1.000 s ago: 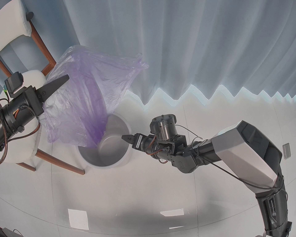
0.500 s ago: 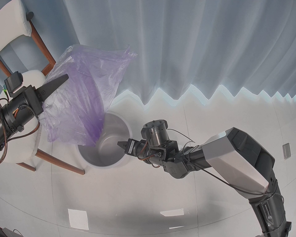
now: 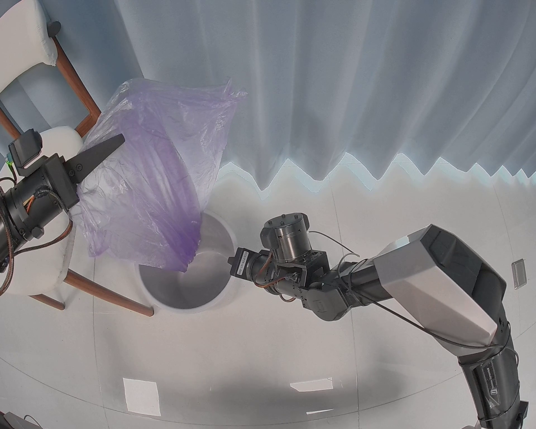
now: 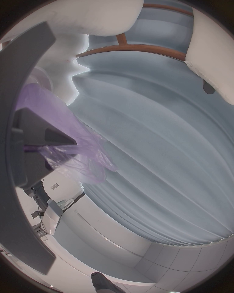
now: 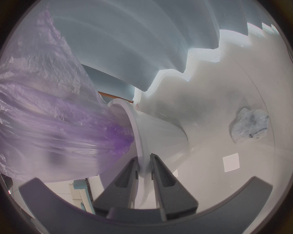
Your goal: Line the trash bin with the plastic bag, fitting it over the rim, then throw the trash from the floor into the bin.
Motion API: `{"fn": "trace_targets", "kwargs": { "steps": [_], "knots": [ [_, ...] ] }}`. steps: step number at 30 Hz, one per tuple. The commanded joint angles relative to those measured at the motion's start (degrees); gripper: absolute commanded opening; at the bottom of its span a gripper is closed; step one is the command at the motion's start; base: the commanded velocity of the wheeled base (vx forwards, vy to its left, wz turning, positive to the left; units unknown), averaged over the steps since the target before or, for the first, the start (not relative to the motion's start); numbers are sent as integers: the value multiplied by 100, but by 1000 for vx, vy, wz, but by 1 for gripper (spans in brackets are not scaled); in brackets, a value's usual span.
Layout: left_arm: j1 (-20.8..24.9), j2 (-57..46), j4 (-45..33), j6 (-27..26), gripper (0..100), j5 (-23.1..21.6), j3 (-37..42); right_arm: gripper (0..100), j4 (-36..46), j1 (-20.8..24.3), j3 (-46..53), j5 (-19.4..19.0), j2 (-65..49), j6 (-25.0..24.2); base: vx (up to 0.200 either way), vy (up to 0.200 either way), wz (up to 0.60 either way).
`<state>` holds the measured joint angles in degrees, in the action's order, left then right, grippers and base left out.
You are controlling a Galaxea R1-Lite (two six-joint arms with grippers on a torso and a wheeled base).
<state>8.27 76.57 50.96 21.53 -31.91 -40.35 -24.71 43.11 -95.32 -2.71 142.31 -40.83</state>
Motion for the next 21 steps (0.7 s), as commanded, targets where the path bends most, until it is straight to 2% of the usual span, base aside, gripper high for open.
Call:
{"fn": "trace_targets", "kwargs": {
  "steps": [1,6,21],
  "knots": [
    [26,25,2,0,0,1,1,0,-7,-30,629,25,-652,-4,0,0,0],
    [88,-2,2,0,0,-8,36,0,-16,-127,1296,16,-1065,-13,0,0,0],
    [1107,-46,-7,18,0,63,396,0,-95,-189,3177,-2,-2181,-22,0,0,0]
  ]
}}
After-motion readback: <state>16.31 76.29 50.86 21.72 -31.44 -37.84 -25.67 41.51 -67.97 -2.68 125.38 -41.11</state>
